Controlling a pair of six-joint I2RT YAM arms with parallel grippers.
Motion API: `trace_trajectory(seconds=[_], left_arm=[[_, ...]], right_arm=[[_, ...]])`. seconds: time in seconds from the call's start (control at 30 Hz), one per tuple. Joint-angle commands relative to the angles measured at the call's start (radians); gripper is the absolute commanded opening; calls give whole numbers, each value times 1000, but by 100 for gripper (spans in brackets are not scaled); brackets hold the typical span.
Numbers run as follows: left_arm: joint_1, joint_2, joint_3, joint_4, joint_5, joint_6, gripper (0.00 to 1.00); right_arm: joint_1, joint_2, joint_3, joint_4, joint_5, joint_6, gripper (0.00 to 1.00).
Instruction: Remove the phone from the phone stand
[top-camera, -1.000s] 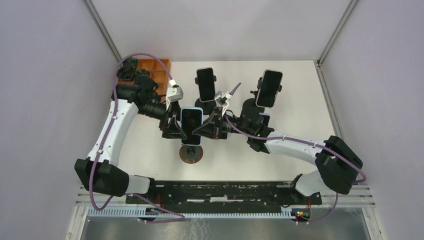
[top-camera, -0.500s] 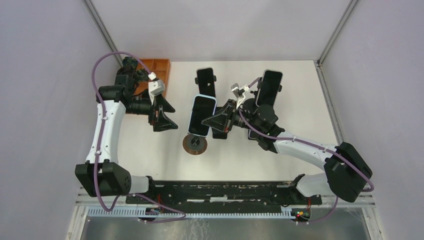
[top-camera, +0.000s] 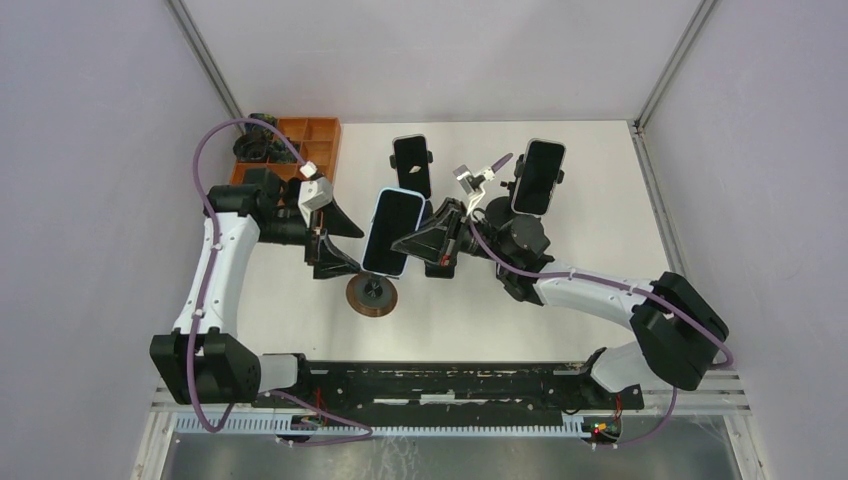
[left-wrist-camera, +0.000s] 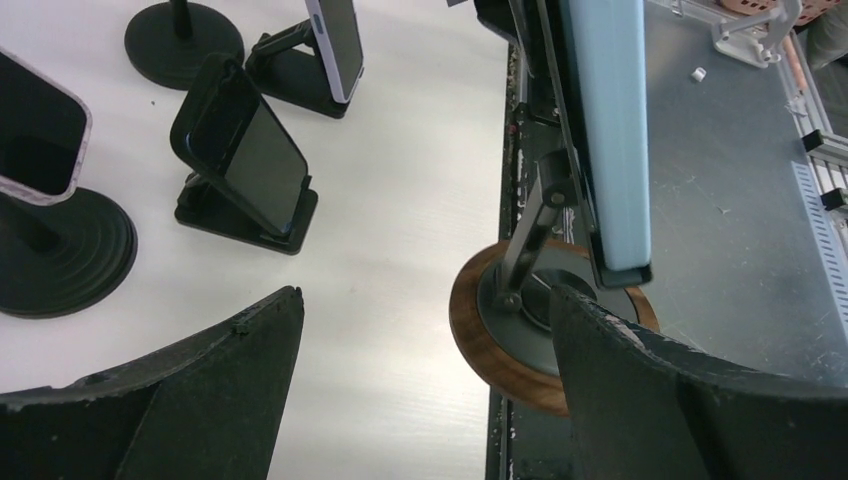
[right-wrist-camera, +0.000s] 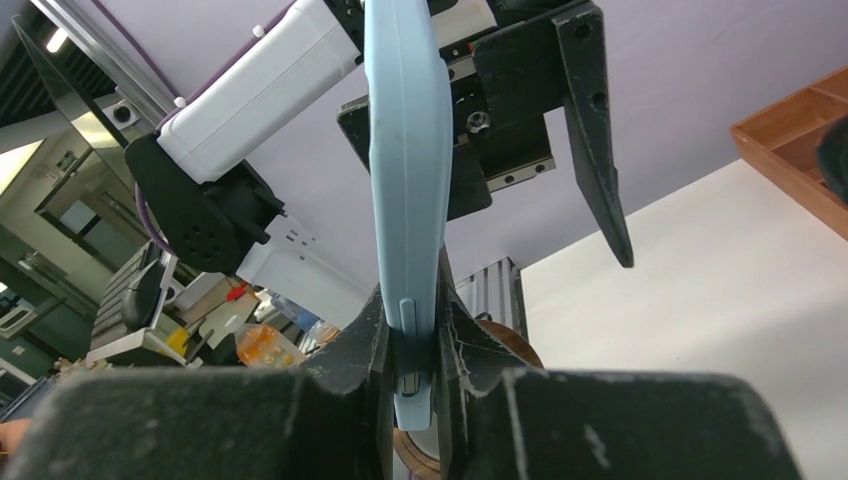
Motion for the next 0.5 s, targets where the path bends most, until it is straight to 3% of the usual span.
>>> trace_trajectory(seconds=[0.0,0.47], left_arm=[[-39,-29,-10,-4,74,62,96],[-82,-49,-28,-4,121,65,90]], right_arm=[[20,-1,93,168,43,32,0],[34,41,117,231,97,74,0]])
